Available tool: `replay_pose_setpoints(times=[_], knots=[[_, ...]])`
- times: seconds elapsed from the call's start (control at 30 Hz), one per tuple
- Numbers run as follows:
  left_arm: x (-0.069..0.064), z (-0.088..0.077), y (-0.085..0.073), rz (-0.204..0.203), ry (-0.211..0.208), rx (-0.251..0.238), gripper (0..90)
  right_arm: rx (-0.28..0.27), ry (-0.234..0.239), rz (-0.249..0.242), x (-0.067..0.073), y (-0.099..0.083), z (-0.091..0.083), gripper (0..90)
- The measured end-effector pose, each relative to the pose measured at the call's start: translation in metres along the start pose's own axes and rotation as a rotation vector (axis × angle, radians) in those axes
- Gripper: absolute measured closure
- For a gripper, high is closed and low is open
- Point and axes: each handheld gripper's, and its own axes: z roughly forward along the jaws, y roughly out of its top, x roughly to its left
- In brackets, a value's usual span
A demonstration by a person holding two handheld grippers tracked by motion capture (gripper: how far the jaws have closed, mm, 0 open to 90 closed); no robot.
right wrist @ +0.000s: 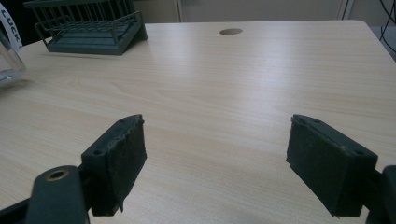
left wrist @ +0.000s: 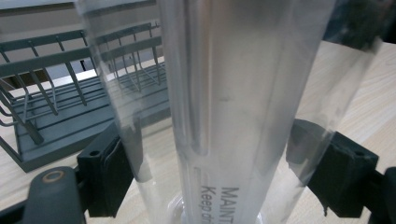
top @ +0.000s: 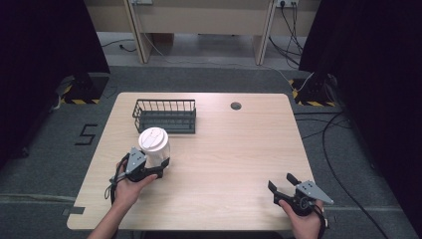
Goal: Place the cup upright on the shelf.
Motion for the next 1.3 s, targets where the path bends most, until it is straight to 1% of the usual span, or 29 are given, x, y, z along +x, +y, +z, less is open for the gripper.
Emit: replay_pose_setpoints(times=[0.53, 1.07, 1.3], knots=[[0.010, 0.002, 0.020, 0.003, 0.035, -0.029, 17.9, -0.002, -0.002, 0.005, 0.000, 0.000, 0.000, 20.2], [0.020, 0.010, 0.043, 0.017, 0.053, -0.051, 17.9, -0.002, -0.001, 0.014, -0.001, 0.000, 0.000, 20.2], [0.023, 0.013, 0.049, 0.020, 0.056, -0.056, 17.9, -0.002, 0.000, 0.014, -0.001, 0.000, 0.000, 20.2]])
